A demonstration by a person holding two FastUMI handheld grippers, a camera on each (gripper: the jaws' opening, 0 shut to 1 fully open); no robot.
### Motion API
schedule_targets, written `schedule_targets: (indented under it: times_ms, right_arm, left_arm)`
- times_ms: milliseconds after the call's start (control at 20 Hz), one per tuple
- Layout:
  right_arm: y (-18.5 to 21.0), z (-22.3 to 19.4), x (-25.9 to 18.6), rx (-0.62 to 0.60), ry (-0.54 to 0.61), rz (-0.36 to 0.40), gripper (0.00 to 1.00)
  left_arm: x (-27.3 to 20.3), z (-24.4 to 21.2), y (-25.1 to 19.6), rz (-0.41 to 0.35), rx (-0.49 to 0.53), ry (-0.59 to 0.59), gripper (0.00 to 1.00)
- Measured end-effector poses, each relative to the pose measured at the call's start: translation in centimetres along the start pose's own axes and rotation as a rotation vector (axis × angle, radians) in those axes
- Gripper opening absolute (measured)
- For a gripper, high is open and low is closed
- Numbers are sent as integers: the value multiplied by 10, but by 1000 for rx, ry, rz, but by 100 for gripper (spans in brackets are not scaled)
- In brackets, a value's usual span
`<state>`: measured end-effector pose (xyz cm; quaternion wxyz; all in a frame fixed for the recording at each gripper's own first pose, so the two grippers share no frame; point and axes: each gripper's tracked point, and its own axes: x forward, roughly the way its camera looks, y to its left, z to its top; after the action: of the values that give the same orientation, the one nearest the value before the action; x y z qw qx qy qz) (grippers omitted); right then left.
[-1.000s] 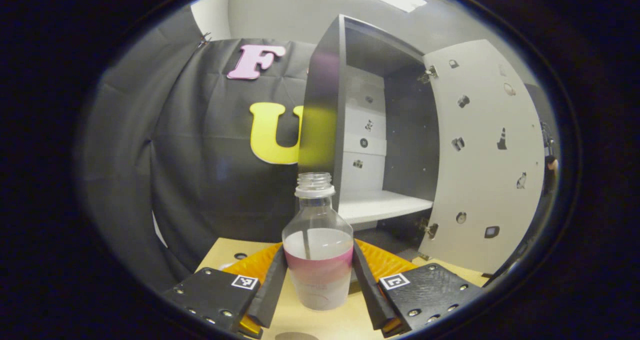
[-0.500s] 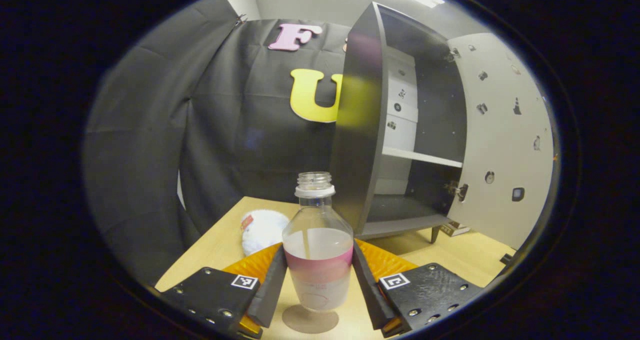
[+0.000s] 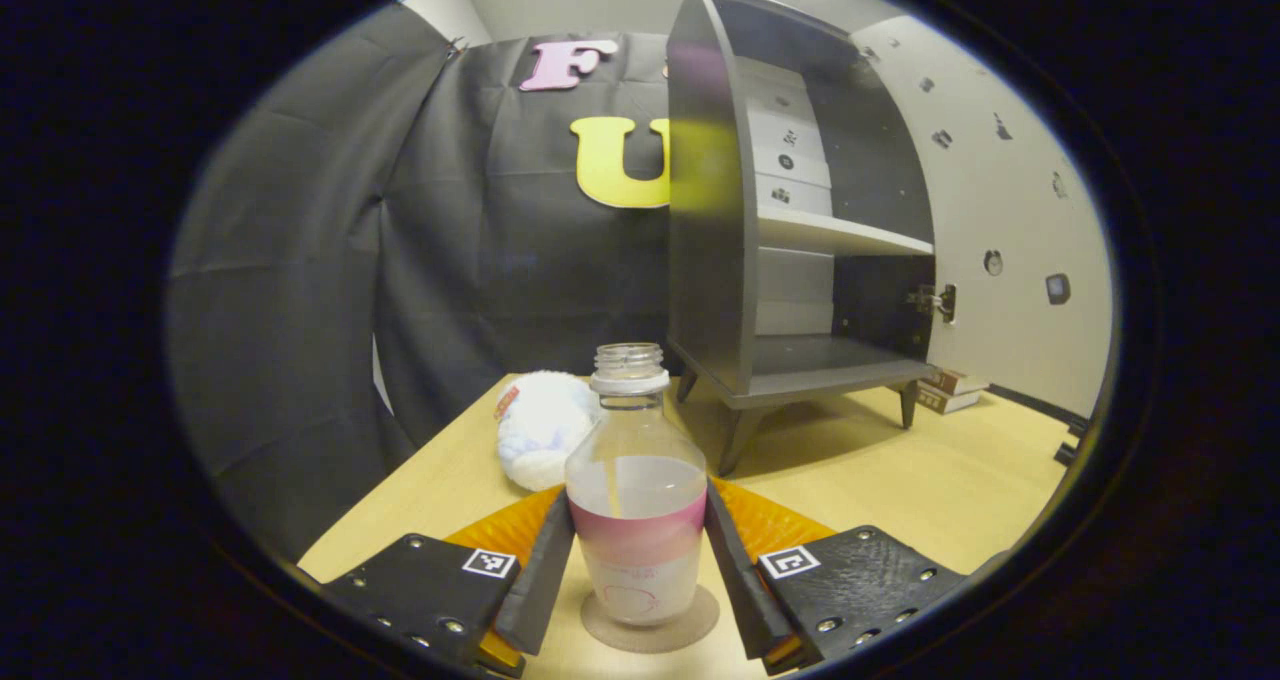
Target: Open the cabinet door with the right hand, grasp the bottle in the cabinet with the left hand and place it on the coaster, then close the cabinet door with the right hand.
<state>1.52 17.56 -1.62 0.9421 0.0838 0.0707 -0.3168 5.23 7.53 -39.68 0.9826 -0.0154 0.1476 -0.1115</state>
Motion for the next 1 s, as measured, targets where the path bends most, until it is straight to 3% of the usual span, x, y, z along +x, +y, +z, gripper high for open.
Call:
schedule_targets:
  times_ms: [300,500,600,650,700,750,850,950,1000]
  right_arm:
    - [8,-2,-8,-116,-10,-10,98]
    - [13,-11,-13,-131,-4,-8,94]
    - [10,-16,-19,-152,-5,-9,99]
    - [11,-18,-22,-149,0,-2,94]
    - [10,-20,-26,-138,2,0,98]
    - [8,-22,-27,-128,1,-2,98]
    - [3,-25,-28,-113,-2,-9,99]
    - [-3,-28,-26,-109,-7,-13,94]
    - [-6,-27,-25,-103,-13,-14,94]
  left_arm:
    - [-7,-19,-10,-14,54,24,74]
    - [-9,-22,-8,-8,11,46,76]
    - [-9,-23,-9,-19,24,53,76]
    - [-9,-27,-9,-23,29,60,76]
    - [-9,-28,-8,-24,30,72,75]
    - [-9,-33,-9,-23,22,102,77]
    - [-7,-33,-8,-7,13,117,72]
    - [-13,-20,-6,1,16,105,84]
    - [-16,-12,-7,-1,18,99,84]
